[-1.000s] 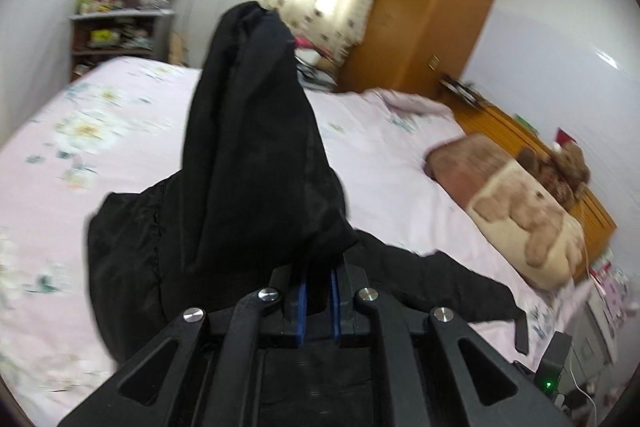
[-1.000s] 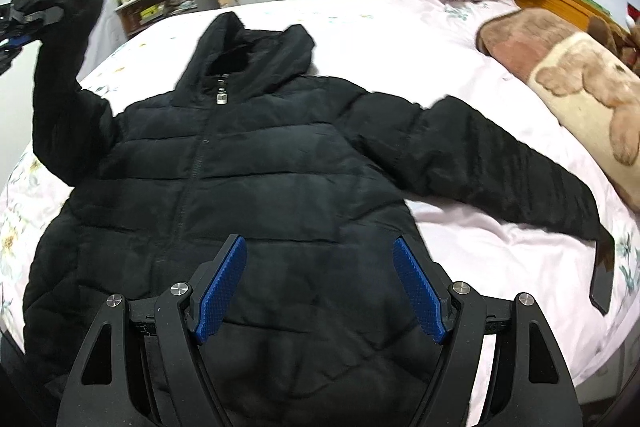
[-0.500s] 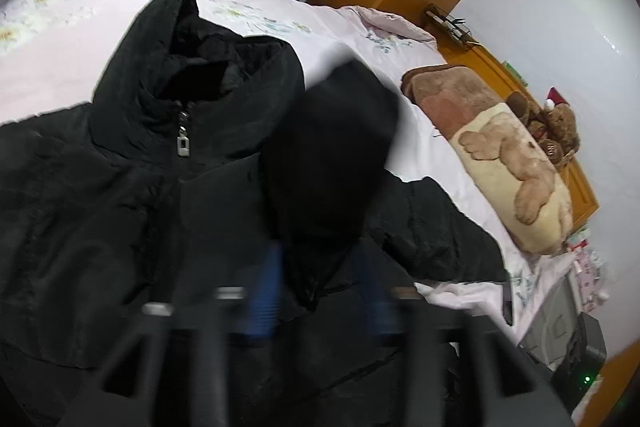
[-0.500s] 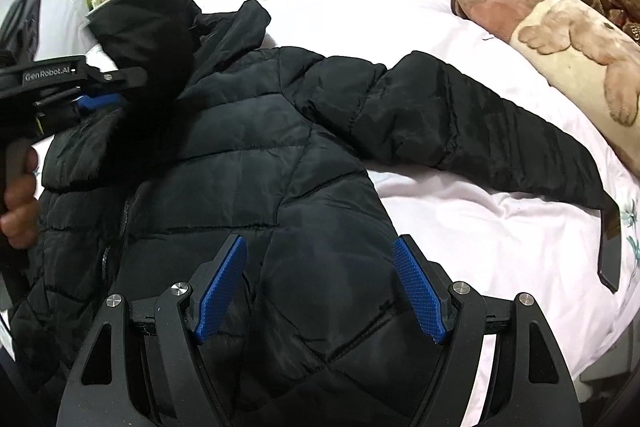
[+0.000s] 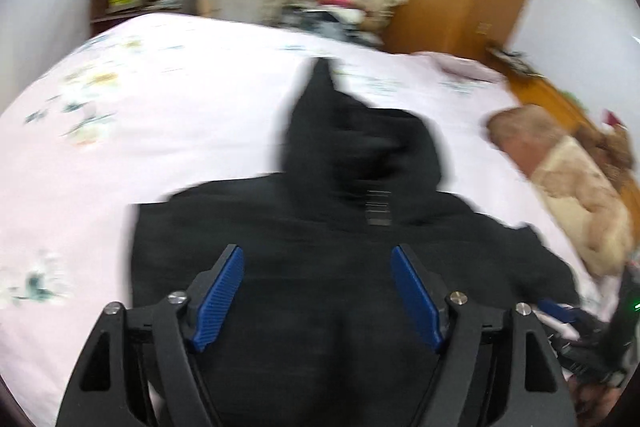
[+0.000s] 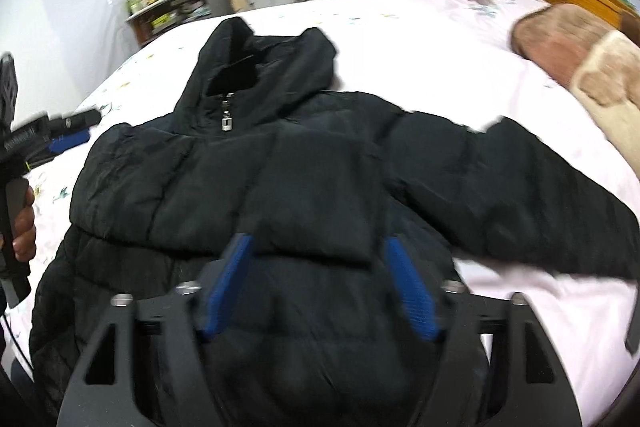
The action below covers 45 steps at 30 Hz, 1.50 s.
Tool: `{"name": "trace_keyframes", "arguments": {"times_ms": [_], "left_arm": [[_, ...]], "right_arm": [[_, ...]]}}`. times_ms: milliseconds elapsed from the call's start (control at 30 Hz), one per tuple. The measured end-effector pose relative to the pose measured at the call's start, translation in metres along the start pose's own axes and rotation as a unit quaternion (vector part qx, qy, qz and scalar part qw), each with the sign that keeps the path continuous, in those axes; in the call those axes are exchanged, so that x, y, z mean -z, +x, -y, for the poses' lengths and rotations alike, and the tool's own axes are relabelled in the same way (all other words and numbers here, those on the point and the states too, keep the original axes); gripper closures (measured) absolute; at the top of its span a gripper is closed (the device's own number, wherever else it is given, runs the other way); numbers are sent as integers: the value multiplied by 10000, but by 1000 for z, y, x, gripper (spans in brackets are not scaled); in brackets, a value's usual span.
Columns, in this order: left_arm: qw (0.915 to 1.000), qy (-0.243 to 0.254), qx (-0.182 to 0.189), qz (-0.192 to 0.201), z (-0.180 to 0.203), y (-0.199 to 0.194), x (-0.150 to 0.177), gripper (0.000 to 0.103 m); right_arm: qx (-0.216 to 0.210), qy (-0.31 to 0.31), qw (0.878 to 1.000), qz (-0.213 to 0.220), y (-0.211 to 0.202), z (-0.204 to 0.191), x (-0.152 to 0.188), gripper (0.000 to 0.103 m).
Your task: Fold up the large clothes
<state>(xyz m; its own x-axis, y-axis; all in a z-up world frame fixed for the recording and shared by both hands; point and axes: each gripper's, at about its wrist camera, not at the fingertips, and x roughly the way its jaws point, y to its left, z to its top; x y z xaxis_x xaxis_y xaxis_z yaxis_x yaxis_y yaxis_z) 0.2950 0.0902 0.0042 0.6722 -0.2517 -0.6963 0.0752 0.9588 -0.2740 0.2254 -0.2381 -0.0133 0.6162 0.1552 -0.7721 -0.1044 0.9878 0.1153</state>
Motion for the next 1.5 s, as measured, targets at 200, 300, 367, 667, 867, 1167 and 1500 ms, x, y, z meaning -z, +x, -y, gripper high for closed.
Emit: {"name": "trace_keyframes", "arguments": {"times_ms": [200,300,367,667,867,1167,1500], "left_arm": [[9963,-551,-486,-453,-54,45,27,41],[9963,-512,-494,-475,-53,57,36,41],[9965,-389,-569,-470,-46,59,38,41],[9991,-244,-208,-276,-36,13,31,40],[9972,17,-457,-597,-32,16,67,40],[9963,53,-560,-657,-18,0,68,41],[9994,107,-222,-243,25,-101,102,41]], "right_arm": [[149,13,9989,-436,71,-2,-23,52],[178,83,9980,-596,97,10,-19,52],[149,69,9982,-585,105,14,-15,52],[200,-11,9991,-373,67,7,-22,51],[43,-111,9989,-461,59,-4,-2,51],[193,-93,9980,-597,53,2,-1,51],[85,224,9997,-55,-63,3,37,51]]}}
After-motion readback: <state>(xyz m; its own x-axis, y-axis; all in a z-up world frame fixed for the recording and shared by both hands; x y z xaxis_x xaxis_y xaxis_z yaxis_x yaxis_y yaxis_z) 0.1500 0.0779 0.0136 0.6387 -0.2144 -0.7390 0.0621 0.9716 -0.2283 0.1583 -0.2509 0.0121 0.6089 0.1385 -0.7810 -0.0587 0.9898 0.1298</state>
